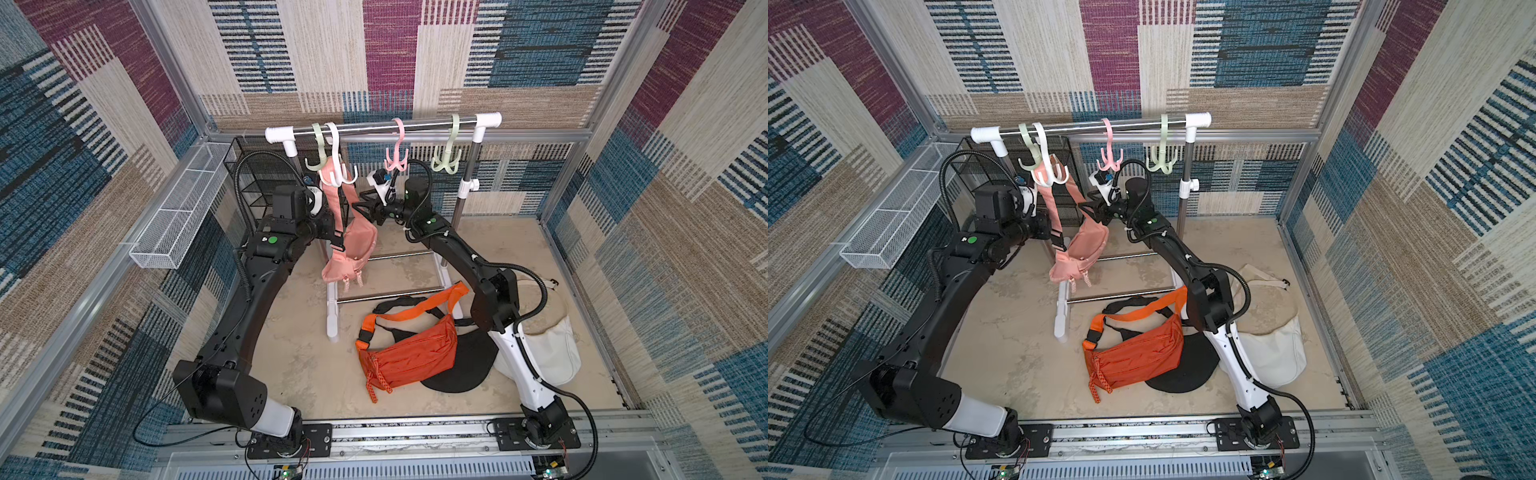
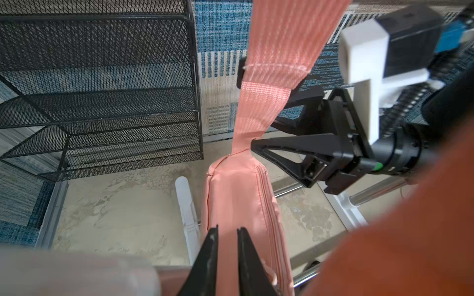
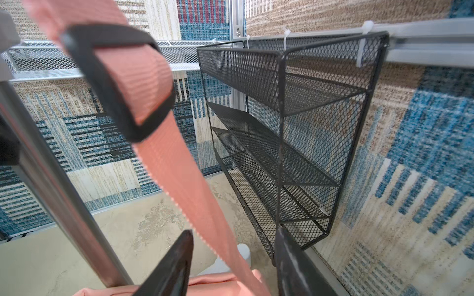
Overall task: Take the bag off the hook
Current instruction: Adjust the clothesline at the center of the board.
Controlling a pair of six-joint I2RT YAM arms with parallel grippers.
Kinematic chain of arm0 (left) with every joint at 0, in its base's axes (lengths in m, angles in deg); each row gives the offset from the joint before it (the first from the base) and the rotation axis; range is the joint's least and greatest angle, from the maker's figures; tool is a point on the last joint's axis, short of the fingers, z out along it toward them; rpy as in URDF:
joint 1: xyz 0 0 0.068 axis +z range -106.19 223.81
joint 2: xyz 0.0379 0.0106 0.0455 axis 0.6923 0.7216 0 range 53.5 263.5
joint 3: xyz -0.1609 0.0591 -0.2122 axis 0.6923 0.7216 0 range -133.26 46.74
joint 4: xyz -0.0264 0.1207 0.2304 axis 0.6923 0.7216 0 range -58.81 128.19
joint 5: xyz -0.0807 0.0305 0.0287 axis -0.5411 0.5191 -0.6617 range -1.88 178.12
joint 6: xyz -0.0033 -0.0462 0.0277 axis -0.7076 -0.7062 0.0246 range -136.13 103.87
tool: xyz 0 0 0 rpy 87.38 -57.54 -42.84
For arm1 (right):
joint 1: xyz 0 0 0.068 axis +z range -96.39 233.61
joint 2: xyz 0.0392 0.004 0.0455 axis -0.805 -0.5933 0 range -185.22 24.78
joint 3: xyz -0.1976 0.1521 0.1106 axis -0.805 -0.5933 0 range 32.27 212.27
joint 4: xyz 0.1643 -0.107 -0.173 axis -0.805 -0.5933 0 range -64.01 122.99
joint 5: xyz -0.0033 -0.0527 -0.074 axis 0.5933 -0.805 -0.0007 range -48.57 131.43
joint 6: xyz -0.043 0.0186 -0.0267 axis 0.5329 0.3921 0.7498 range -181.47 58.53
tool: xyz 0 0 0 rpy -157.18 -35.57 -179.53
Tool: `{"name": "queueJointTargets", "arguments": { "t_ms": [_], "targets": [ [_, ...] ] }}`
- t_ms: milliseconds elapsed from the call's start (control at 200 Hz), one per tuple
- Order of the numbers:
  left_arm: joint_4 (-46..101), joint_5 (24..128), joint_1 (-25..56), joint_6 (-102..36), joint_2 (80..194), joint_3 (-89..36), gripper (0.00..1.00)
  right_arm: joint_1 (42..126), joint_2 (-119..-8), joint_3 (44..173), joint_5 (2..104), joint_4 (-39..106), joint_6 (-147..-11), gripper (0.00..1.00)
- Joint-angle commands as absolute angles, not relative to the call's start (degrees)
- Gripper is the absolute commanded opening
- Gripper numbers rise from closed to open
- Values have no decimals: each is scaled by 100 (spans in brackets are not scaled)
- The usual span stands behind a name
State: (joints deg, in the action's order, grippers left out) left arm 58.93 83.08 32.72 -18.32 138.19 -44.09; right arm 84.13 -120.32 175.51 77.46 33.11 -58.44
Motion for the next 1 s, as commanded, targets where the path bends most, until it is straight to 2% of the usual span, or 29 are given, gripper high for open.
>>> {"name": "queueJointTargets", "arguments": {
  "t_ms": [0,235,331,421,536,676,841,992],
  "targets": [
    [5683,7957,3274,-2004,13466,-4048,23,8419,-12153,17674,7827,3444,-6047,58],
    [6230,8433,3274,-2551,12682,-3425,42,8419,-12391,17808,7892,3666,-6206,57],
    [6287,8452,3274,-2694,12415,-3182,46,8422,-12474,17817,7952,3736,-6286,58],
    [6266,8178,3274,-2795,12262,-3006,49,8428,-12558,17817,8149,3807,-6320,65],
    [6249,7798,3274,-2885,12157,-2872,50,8437,-12680,17822,8347,3930,-6366,66],
    [6274,8009,3274,-2964,11925,-2650,55,8455,-12812,17826,8388,4028,-6418,66],
    [6207,7851,3274,-3018,11673,-2519,59,8472,-12924,17826,8440,4088,-6469,62],
    [6090,7427,3248,-3187,11808,-2559,61,8481,-12951,17826,8467,4145,-6476,50]
  ]
}}
